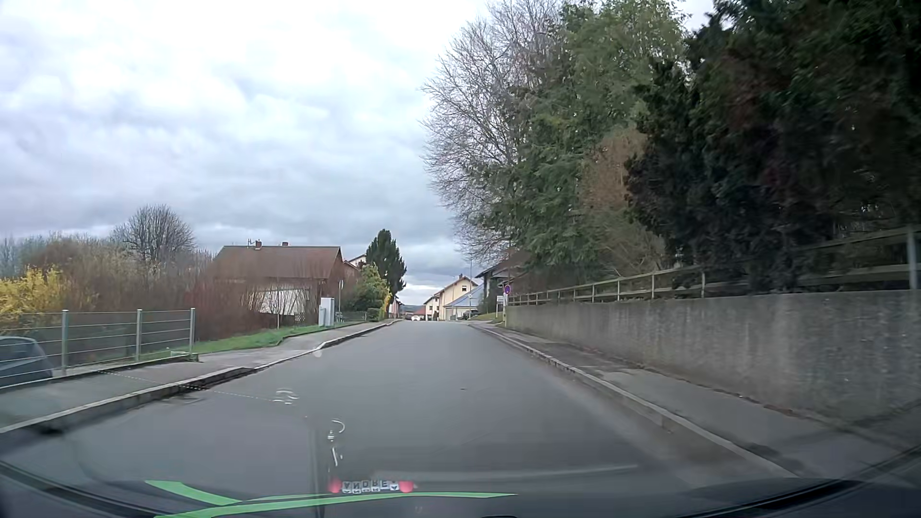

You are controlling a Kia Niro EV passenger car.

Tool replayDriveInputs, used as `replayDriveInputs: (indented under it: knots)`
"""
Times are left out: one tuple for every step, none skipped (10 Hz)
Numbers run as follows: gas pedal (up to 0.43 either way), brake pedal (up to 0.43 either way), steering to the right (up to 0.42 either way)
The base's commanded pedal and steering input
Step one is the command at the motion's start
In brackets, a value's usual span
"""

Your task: Follow the waypoints while adhering to traffic rules and regulations

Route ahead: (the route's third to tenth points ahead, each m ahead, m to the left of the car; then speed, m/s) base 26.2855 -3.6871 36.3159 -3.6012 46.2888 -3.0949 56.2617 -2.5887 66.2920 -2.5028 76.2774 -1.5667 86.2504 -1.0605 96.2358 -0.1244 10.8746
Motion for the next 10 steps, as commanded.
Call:
replayDriveInputs:
  knots:
    - [0.110,0.000,-0.007]
    - [0.110,0.000,-0.007]
    - [0.110,0.000,-0.006]
    - [0.110,0.000,-0.006]
    - [0.110,0.000,-0.005]
    - [0.110,0.000,-0.004]
    - [0.110,0.000,-0.002]
    - [0.110,0.000,0.001]
    - [0.110,0.000,0.001]
    - [0.110,0.000,0.001]
